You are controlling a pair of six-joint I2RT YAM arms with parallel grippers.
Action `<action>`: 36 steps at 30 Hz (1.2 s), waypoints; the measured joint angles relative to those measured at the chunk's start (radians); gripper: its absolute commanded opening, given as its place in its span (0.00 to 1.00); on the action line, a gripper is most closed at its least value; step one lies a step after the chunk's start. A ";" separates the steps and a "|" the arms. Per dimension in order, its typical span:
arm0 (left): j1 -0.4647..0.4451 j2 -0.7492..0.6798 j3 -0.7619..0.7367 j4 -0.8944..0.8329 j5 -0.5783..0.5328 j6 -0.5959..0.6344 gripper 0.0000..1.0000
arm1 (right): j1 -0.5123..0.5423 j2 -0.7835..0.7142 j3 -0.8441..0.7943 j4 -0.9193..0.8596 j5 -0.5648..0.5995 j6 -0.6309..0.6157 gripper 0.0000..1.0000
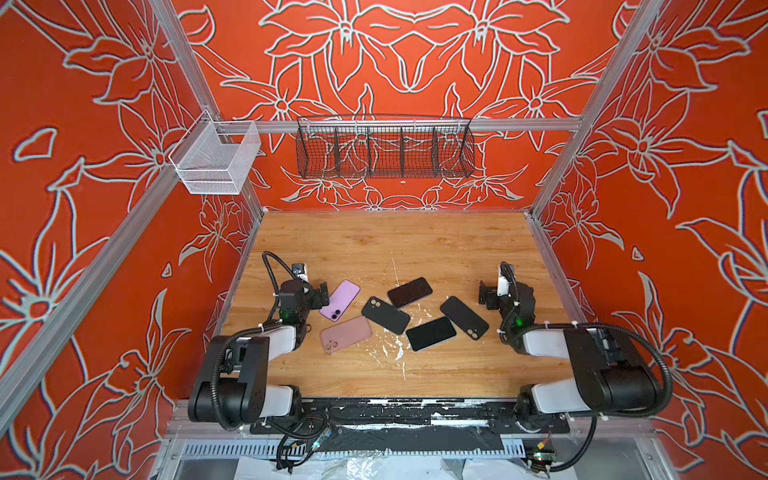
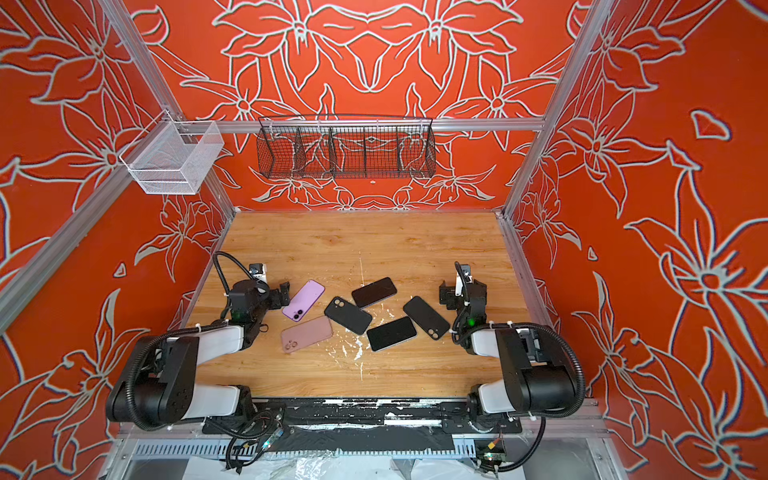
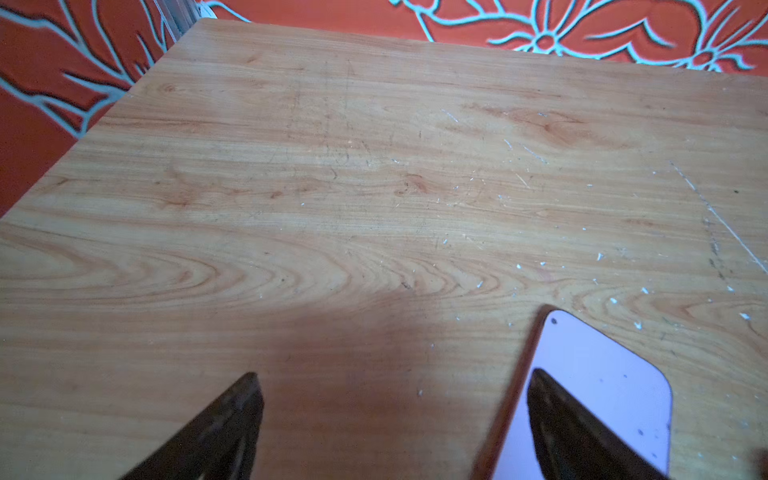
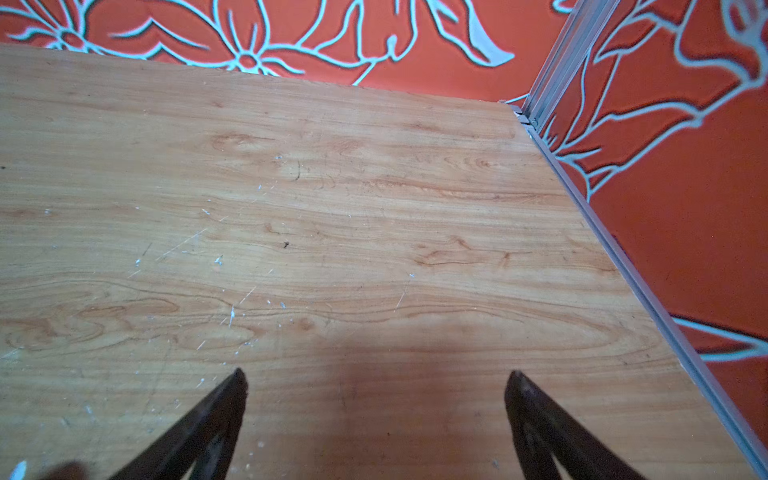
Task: Put the phone into the phone case
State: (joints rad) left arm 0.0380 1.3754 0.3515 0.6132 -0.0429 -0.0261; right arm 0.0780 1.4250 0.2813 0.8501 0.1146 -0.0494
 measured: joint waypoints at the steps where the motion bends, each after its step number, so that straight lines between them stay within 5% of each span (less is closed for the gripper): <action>1: 0.000 0.000 0.000 0.000 0.000 0.000 0.97 | 0.000 0.000 0.000 0.000 0.000 0.000 0.98; 36: 0.000 -0.058 0.010 -0.076 -0.005 -0.002 0.97 | 0.000 -0.058 0.001 -0.047 0.026 0.011 0.98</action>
State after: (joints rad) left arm 0.0383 1.3174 0.3614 0.5369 -0.0483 -0.0280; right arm 0.0780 1.3666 0.2821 0.8036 0.1402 -0.0383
